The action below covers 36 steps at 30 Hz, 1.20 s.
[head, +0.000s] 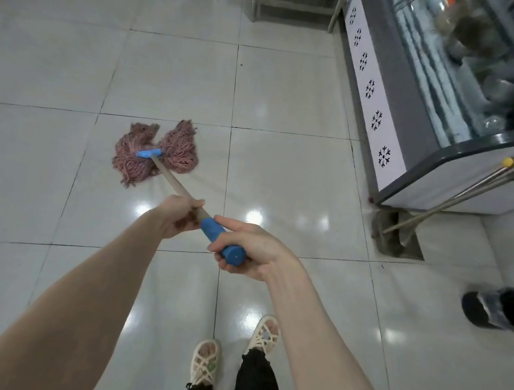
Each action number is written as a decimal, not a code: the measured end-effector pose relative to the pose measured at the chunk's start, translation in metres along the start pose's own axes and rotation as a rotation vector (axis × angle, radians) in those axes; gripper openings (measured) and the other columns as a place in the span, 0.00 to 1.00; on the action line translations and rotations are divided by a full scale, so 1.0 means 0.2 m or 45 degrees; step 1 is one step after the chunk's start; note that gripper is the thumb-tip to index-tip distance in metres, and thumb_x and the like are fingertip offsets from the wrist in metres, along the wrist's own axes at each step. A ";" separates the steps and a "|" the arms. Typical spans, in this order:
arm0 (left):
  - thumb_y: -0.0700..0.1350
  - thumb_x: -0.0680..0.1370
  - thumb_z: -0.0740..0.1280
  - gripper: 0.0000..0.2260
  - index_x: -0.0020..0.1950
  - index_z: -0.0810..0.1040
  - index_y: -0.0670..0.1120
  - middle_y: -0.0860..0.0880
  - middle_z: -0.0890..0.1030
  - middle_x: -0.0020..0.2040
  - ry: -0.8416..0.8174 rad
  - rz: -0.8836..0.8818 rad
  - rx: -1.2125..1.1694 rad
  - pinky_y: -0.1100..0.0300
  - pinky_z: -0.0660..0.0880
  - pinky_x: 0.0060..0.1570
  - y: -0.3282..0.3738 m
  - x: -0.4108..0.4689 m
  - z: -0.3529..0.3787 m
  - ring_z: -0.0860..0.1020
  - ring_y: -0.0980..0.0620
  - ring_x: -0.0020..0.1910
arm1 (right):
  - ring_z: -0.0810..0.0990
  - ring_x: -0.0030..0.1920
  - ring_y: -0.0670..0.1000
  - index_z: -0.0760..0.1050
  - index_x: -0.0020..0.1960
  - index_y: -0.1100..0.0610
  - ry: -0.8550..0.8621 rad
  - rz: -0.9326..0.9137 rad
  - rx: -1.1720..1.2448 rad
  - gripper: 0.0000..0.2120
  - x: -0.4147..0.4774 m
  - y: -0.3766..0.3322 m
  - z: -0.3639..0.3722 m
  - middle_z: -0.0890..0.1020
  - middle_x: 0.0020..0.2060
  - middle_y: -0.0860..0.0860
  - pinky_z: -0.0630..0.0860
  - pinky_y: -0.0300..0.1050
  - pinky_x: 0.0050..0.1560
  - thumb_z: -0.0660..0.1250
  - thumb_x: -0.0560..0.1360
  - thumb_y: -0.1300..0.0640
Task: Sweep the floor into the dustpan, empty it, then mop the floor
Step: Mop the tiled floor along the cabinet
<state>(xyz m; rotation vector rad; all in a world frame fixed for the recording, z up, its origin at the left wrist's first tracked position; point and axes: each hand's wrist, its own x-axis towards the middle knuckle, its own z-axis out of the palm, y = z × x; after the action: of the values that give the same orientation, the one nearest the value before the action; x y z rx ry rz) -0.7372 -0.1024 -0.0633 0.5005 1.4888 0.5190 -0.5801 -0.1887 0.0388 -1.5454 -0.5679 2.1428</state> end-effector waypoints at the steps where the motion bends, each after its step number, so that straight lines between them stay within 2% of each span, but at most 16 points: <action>1: 0.38 0.80 0.64 0.07 0.43 0.71 0.37 0.42 0.74 0.38 0.015 0.001 -0.024 0.61 0.79 0.27 -0.02 -0.02 -0.04 0.76 0.47 0.36 | 0.74 0.26 0.49 0.68 0.72 0.53 0.002 0.007 -0.018 0.33 0.01 0.01 0.04 0.78 0.35 0.55 0.74 0.36 0.26 0.68 0.69 0.72; 5: 0.38 0.79 0.64 0.06 0.44 0.71 0.37 0.42 0.74 0.39 0.020 0.032 -0.099 0.62 0.78 0.26 -0.08 -0.06 -0.11 0.77 0.46 0.37 | 0.74 0.24 0.48 0.68 0.71 0.53 0.029 0.003 -0.082 0.32 -0.01 0.06 0.10 0.77 0.33 0.54 0.70 0.34 0.23 0.66 0.70 0.71; 10: 0.37 0.80 0.62 0.07 0.43 0.70 0.37 0.42 0.73 0.39 -0.068 0.076 -0.155 0.59 0.80 0.29 -0.13 -0.13 0.04 0.77 0.46 0.38 | 0.73 0.22 0.47 0.71 0.70 0.54 0.106 -0.024 -0.069 0.30 -0.14 0.10 0.00 0.76 0.31 0.53 0.70 0.33 0.23 0.66 0.70 0.71; 15: 0.37 0.80 0.62 0.08 0.41 0.70 0.38 0.44 0.72 0.36 -0.180 0.091 -0.122 0.58 0.81 0.32 -0.25 -0.25 0.39 0.76 0.48 0.36 | 0.73 0.23 0.46 0.73 0.67 0.53 0.231 -0.036 -0.014 0.28 -0.37 0.21 -0.26 0.77 0.25 0.51 0.70 0.33 0.23 0.66 0.69 0.70; 19: 0.36 0.80 0.63 0.07 0.42 0.70 0.38 0.44 0.72 0.35 -0.255 0.109 -0.078 0.54 0.81 0.36 -0.38 -0.35 0.79 0.75 0.49 0.34 | 0.73 0.24 0.46 0.74 0.66 0.52 0.348 -0.058 0.069 0.28 -0.63 0.35 -0.54 0.77 0.27 0.51 0.69 0.34 0.25 0.65 0.69 0.70; 23: 0.37 0.79 0.64 0.08 0.41 0.69 0.39 0.45 0.71 0.34 -0.390 0.077 -0.016 0.55 0.80 0.32 -0.54 -0.50 1.26 0.75 0.50 0.33 | 0.72 0.25 0.46 0.72 0.69 0.53 0.491 -0.099 0.164 0.30 -0.94 0.50 -0.83 0.77 0.28 0.52 0.68 0.34 0.24 0.64 0.70 0.71; 29: 0.38 0.80 0.63 0.08 0.41 0.69 0.40 0.45 0.71 0.36 -0.586 0.037 0.070 0.60 0.80 0.28 -0.75 -0.70 1.80 0.74 0.51 0.34 | 0.71 0.20 0.45 0.69 0.70 0.54 0.683 -0.167 0.330 0.29 -1.28 0.69 -1.09 0.73 0.27 0.53 0.66 0.32 0.20 0.62 0.72 0.71; 33: 0.39 0.80 0.62 0.08 0.42 0.68 0.42 0.46 0.71 0.35 -0.704 0.042 0.091 0.63 0.77 0.26 -0.81 -0.85 2.02 0.74 0.53 0.33 | 0.70 0.18 0.44 0.68 0.69 0.56 0.726 -0.245 0.448 0.26 -1.44 0.73 -1.20 0.72 0.29 0.54 0.65 0.30 0.18 0.62 0.73 0.70; 36: 0.38 0.79 0.64 0.08 0.41 0.68 0.43 0.46 0.72 0.36 -0.704 0.029 0.060 0.64 0.76 0.25 -0.80 -0.89 2.06 0.75 0.53 0.34 | 0.71 0.18 0.44 0.68 0.69 0.57 0.712 -0.263 0.431 0.26 -1.49 0.72 -1.24 0.72 0.28 0.55 0.67 0.30 0.17 0.63 0.73 0.70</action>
<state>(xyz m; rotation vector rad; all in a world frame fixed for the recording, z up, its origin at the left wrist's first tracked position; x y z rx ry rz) -0.3256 -0.3366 -0.0102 0.6388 0.9681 0.3263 -0.2757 -0.4571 0.1155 -1.6969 -0.1532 1.4652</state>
